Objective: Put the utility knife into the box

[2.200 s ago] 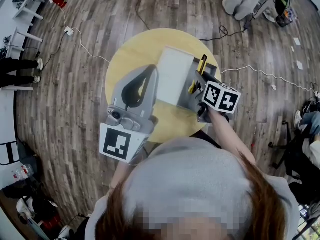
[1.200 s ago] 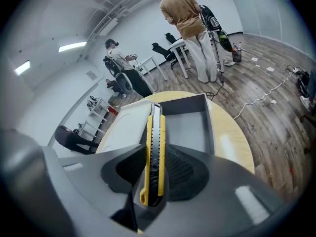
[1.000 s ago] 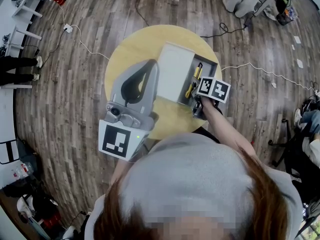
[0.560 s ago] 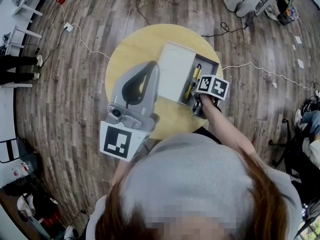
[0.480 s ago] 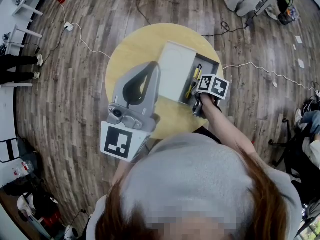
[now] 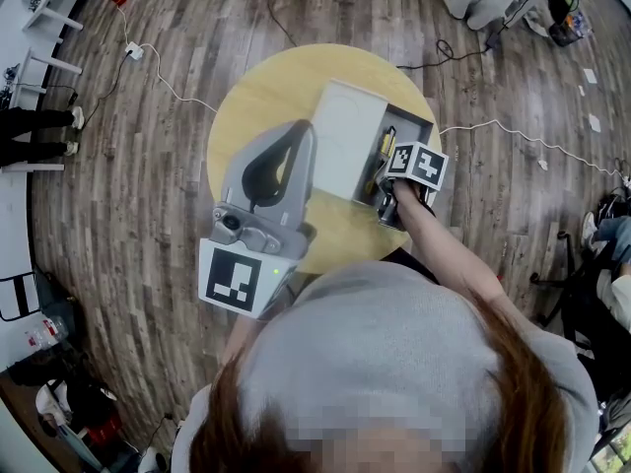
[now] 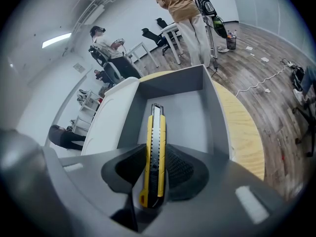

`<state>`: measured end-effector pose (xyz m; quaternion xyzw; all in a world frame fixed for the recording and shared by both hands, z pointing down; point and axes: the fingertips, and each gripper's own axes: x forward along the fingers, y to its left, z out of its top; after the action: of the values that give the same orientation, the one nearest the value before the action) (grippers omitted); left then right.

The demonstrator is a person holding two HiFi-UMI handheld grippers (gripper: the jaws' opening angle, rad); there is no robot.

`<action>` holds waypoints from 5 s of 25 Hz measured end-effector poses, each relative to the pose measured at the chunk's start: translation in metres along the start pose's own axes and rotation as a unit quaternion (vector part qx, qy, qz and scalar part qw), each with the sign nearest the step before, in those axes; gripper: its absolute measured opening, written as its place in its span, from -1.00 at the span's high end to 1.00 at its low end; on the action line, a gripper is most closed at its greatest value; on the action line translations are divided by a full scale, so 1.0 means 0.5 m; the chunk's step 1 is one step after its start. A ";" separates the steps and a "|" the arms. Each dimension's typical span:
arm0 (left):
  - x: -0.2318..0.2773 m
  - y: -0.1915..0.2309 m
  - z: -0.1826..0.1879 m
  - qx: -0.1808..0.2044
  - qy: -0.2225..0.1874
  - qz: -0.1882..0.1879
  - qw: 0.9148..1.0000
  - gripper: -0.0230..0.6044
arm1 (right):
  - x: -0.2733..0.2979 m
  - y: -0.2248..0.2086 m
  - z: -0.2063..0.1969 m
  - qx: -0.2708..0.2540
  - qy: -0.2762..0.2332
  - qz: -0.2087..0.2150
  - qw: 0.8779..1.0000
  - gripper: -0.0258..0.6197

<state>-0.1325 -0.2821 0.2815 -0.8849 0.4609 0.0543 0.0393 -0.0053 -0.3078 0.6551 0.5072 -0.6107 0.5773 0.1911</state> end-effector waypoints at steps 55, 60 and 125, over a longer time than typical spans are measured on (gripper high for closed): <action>-0.002 -0.028 0.024 0.010 -0.018 -0.001 1.000 0.92 | -0.178 0.125 0.105 -0.051 -0.094 0.069 0.992 0.94; 0.006 -0.044 0.018 0.005 -0.016 -0.007 1.000 0.92 | -0.323 0.253 0.157 -0.136 -0.189 0.145 0.962 0.94; -0.523 -0.536 0.125 0.051 -0.011 0.048 0.997 0.92 | -0.902 0.241 -0.412 -0.366 -0.375 0.254 0.813 0.93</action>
<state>-0.0654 0.0910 0.2595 -0.8580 0.5044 0.0422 0.0871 0.0066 0.0356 0.2779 0.4040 -0.9081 0.1047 -0.0344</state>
